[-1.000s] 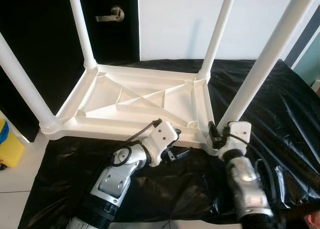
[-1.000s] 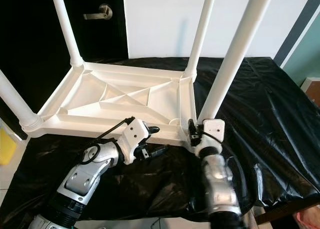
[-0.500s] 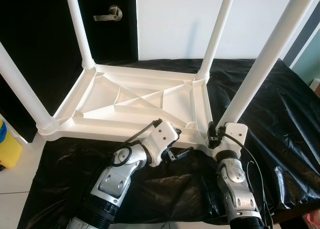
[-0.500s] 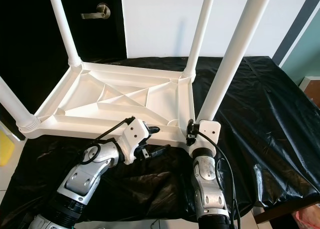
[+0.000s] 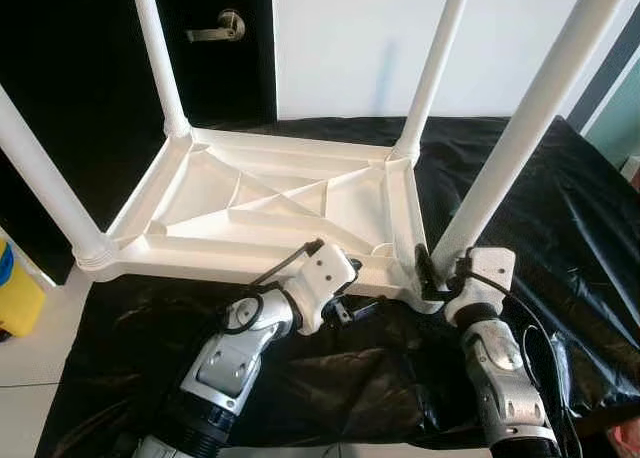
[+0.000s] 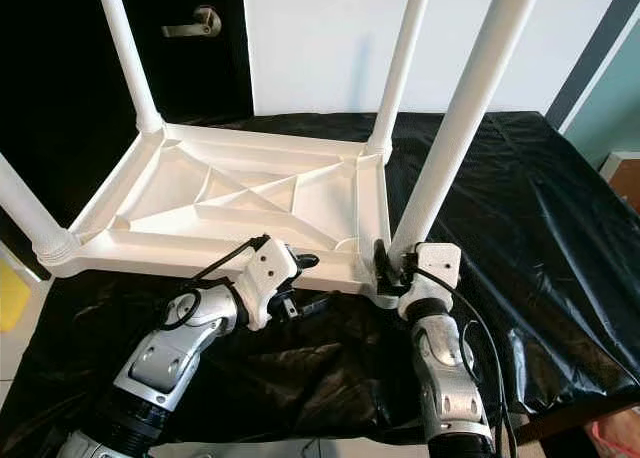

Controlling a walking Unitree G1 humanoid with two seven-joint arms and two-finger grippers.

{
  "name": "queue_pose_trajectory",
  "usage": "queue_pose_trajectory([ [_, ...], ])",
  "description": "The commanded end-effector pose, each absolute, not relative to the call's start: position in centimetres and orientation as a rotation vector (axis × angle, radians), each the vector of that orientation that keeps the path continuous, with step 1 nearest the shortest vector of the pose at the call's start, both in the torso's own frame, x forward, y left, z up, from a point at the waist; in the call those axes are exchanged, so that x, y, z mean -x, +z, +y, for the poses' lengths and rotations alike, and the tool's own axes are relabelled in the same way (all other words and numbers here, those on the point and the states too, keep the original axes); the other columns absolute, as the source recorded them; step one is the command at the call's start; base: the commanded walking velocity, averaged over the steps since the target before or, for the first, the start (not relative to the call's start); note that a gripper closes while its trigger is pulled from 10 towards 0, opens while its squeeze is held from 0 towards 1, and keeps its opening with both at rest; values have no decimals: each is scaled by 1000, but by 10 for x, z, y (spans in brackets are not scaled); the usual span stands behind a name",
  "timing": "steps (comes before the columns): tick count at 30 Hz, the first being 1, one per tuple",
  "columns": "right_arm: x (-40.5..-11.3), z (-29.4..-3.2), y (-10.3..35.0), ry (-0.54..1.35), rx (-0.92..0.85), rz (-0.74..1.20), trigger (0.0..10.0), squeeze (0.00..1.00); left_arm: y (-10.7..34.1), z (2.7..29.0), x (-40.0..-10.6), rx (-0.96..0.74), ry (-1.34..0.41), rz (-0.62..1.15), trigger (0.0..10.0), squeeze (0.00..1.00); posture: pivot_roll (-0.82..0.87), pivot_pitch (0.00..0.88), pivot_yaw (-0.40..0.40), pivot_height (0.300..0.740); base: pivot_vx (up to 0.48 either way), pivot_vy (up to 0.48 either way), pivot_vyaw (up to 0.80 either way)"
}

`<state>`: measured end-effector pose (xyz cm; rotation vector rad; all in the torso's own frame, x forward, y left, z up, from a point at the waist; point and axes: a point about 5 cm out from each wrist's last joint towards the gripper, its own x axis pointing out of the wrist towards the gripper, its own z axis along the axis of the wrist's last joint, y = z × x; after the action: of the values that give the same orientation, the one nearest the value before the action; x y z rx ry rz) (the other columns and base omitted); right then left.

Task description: Building children table

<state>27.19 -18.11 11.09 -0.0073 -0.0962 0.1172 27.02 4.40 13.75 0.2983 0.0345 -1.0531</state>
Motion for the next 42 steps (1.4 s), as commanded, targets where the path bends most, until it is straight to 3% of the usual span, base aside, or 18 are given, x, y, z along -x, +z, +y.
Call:
queue_pose_trajectory([
  [1, -274, -195, 114, 205, 12, -101, 10000, 1000, 137, 45, -272, -299, -1003, 35, 10000, 0, -2, 0, -45, 740, 0, 0, 0],
  [4, -277, -200, 117, 288, 43, -94, 10000, 1000, 138, 45, -273, -299, -1004, 35, 10000, 0, -5, 0, -44, 740, 0, 0, 0],
  [5, -280, -201, 117, 326, 44, -79, 10000, 671, 138, 45, -273, -299, -1004, 34, 10000, 0, -6, 0, -43, 740, 0, 0, 0],
  [6, -283, -201, 118, 382, 59, -64, 10000, 0, 138, 45, -273, -299, -1004, 34, 10000, 0, -5, 0, -44, 740, 0, 0, 0],
  [10, -284, -200, 117, 426, 63, -50, 10000, 0, 138, 44, -273, -298, -1005, 33, 10000, 0, -5, 0, -44, 740, 0, 0, 0],
  [12, -289, -193, 110, 568, 124, 6, 10000, 0, 138, 44, -274, -302, -1004, 30, 10000, 0, -1, 0, -46, 740, 0, 0, 0],
  [17, -291, -192, 105, 604, 158, 28, 10000, 0, 138, 45, -274, -303, -1002, 29, 10000, 0, 5, 0, -49, 740, 0, 0, 0],
  [18, -292, -193, 104, 608, 161, 34, 1137, 0, 138, 45, -274, -304, -1001, 28, 10000, 0, 7, 0, -51, 740, 0, 0, 0],
  [22, -292, -194, 103, 617, 159, 37, 1137, 0, 139, 45, -274, -305, -1000, 28, 10000, 0, 7, 0, -51, 740, 0, 0, 0],
  [23, -292, -196, 101, 618, 165, 47, 0, 0, 138, 45, -274, -306, -999, 27, 10000, 0, 6, 0, -51, 740, 0, 0, 0],
  [30, -291, -209, 96, 594, 170, 71, 0, 0, 139, 44, -275, -312, -1002, 23, 10000, 0, 0, 0, -45, 740, 0, 0, 0],
  [31, -291, -210, 95, 580, 165, 77, 1333, 0, 139, 44, -275, -315, -1003, 20, 10000, 0, -3, 0, -43, 740, 0, 0, 0],
  [32, -291, -210, 95, 580, 165, 77, 1333, 0, 139, 44, -275, -315, -1003, 20, 10000, 0, -3, 0, -43, 740, 0, 0, 0],
  [33, -290, -212, 94, 564, 166, 80, 9961, 0, 139, 43, -275, -318, -1003, 18, 10000, 0, -3, 0, -43, 740, 0, 0, 0],
  [42, -289, -209, 87, 422, 153, 83, 10000, 0, 136, 43, -273, -323, -1003, 28, 10000, 0, -6, 0, -42, 740, 0, 0, 0],
])
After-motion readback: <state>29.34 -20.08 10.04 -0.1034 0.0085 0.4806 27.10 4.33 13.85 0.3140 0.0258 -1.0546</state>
